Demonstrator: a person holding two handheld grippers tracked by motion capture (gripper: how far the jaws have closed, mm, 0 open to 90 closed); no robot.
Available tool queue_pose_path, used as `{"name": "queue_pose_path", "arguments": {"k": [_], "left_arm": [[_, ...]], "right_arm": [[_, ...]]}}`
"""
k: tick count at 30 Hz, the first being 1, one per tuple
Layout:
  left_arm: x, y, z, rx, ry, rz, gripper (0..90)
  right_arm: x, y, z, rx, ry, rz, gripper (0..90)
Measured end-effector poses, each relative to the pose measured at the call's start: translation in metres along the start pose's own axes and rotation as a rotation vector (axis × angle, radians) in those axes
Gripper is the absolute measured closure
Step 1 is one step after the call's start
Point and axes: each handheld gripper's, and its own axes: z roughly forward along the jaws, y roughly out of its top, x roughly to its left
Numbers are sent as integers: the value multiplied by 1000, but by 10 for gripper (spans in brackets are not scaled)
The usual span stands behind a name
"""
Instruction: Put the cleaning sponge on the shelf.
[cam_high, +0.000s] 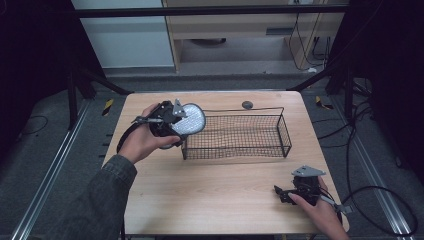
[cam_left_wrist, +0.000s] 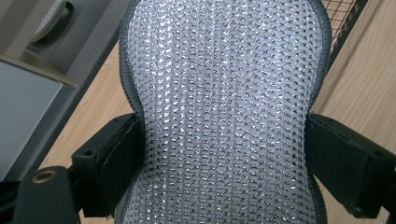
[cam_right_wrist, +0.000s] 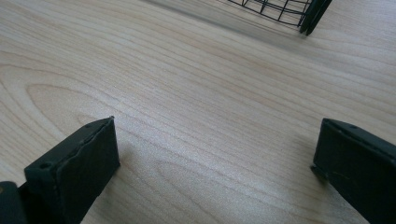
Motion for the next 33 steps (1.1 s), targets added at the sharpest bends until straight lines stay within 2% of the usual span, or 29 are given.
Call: {"name": "queue_pose_path", "arguments": {"k": [14,33], "left_arm": [[-9,27,16,15,-28,61,142],[-16,41,38,24,-59,103,153]], "right_arm": [[0,0,0,0,0,1,3],[0,1,1,0,-2,5,3]]}}
